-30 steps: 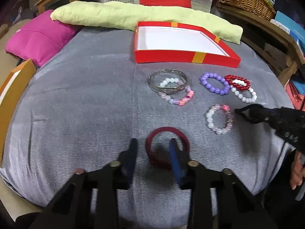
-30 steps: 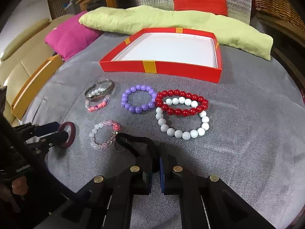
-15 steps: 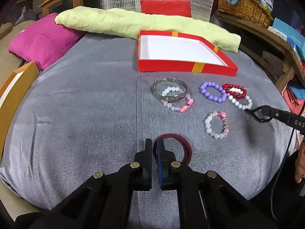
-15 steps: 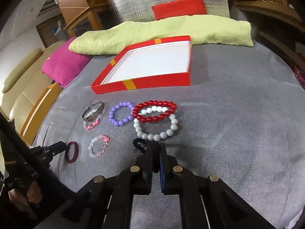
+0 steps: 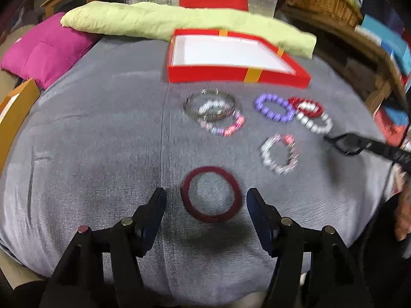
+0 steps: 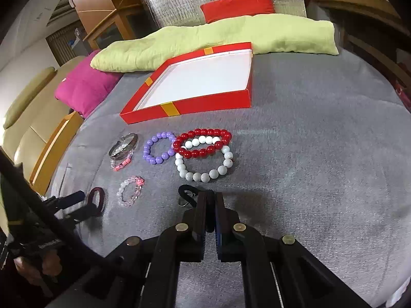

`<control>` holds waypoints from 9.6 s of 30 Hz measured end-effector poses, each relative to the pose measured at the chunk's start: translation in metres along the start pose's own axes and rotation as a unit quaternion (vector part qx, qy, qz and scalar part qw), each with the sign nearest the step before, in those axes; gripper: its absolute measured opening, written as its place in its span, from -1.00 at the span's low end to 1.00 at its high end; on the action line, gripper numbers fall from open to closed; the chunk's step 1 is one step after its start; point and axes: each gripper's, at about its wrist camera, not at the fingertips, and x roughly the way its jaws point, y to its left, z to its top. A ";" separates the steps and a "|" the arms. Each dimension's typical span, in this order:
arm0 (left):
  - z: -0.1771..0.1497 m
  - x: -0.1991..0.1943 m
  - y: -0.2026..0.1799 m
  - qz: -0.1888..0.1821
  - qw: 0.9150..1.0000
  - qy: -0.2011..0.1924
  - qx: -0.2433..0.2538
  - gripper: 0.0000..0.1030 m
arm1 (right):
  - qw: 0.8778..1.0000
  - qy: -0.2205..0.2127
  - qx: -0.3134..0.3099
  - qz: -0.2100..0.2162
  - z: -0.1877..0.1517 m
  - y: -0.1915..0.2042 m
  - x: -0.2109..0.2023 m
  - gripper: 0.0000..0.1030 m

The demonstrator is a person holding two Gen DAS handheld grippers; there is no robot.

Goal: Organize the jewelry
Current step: 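Carry both items into the red-rimmed tray and open both tools, then grasp the silver bangle with the left tool while the right tool grasps the red bead bracelet, then release the red bead bracelet into the tray with the right tool while the left carries the bangle, then lower the silver bangle into the tray and open the left tool, then withdraw both tools from the tray toward the remaining bracelets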

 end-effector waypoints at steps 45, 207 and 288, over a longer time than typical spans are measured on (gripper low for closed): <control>0.170 0.077 -0.006 -0.021 0.999 -0.020 -0.022 -0.15 | 0.998 -0.011 0.056 0.027 0.172 0.012 0.114 0.09; 0.237 0.137 -0.017 0.110 0.991 -0.048 0.061 0.19 | 0.983 -0.089 0.126 0.096 0.222 -0.008 0.137 -0.79; 0.092 -0.003 0.022 0.094 0.995 -0.027 0.018 0.25 | 0.986 -0.035 0.160 0.023 0.056 -0.037 -0.006 0.07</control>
